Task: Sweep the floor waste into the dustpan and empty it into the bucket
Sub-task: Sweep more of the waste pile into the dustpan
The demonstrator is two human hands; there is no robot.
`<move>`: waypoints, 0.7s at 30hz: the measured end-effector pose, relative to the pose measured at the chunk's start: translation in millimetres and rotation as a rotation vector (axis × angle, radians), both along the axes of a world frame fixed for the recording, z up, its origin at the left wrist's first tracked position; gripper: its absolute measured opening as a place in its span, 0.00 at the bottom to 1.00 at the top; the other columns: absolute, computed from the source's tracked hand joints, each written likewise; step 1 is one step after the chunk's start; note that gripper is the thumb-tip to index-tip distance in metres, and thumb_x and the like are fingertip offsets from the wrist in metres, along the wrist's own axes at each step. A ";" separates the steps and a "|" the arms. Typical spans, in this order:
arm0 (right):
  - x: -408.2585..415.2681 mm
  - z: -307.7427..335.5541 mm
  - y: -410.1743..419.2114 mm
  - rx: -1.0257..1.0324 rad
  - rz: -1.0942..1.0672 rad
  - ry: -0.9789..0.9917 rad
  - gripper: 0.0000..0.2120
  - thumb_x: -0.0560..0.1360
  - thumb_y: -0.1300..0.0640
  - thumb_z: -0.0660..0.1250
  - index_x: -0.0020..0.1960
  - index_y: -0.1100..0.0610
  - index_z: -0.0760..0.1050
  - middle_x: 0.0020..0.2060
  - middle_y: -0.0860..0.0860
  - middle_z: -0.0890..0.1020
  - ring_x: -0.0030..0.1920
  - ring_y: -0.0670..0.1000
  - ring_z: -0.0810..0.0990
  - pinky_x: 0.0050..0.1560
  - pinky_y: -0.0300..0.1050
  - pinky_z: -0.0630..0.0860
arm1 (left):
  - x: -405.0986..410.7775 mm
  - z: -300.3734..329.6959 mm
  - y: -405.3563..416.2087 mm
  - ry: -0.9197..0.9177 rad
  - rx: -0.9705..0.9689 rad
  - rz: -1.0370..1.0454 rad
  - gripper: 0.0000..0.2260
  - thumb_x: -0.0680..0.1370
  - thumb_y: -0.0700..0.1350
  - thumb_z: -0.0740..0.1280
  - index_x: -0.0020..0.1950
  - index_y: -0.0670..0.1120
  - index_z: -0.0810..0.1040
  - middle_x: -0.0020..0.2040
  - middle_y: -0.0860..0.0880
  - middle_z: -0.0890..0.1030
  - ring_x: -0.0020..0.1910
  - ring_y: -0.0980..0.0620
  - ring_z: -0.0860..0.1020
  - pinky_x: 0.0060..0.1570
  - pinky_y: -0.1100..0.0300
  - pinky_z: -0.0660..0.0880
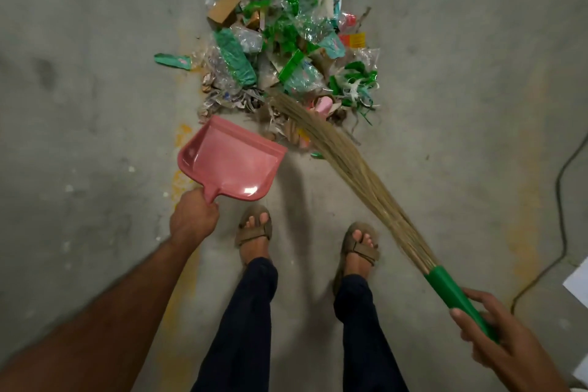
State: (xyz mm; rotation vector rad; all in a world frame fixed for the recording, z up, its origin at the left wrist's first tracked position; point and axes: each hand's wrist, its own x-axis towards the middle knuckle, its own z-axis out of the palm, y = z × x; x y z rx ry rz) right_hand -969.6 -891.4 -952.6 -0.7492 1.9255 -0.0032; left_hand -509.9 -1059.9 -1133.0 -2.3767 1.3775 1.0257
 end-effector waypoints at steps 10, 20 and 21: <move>-19.6 -36.8 -29.0 -0.281 0.310 0.423 0.23 0.73 0.48 0.69 0.67 0.43 0.70 0.52 0.56 0.82 0.45 0.60 0.83 0.46 0.56 0.82 | -8.8 -40.0 -18.1 -0.057 0.100 -0.178 0.13 0.76 0.47 0.67 0.58 0.41 0.76 0.58 0.38 0.79 0.57 0.36 0.80 0.54 0.45 0.78; -47.2 -141.3 -113.7 -0.328 0.497 0.629 0.28 0.77 0.46 0.61 0.76 0.46 0.63 0.44 0.51 0.70 0.32 0.57 0.72 0.29 0.52 0.77 | -30.0 -116.3 -68.5 -0.108 0.087 -0.323 0.18 0.80 0.49 0.65 0.64 0.38 0.72 0.62 0.37 0.76 0.61 0.34 0.78 0.58 0.45 0.74; -53.0 -151.2 -119.2 -0.307 0.516 0.636 0.28 0.77 0.46 0.62 0.76 0.44 0.62 0.44 0.51 0.70 0.33 0.57 0.72 0.31 0.52 0.78 | -31.4 -123.1 -76.1 -0.093 0.088 -0.338 0.18 0.80 0.49 0.64 0.64 0.38 0.72 0.61 0.36 0.76 0.60 0.34 0.78 0.57 0.45 0.75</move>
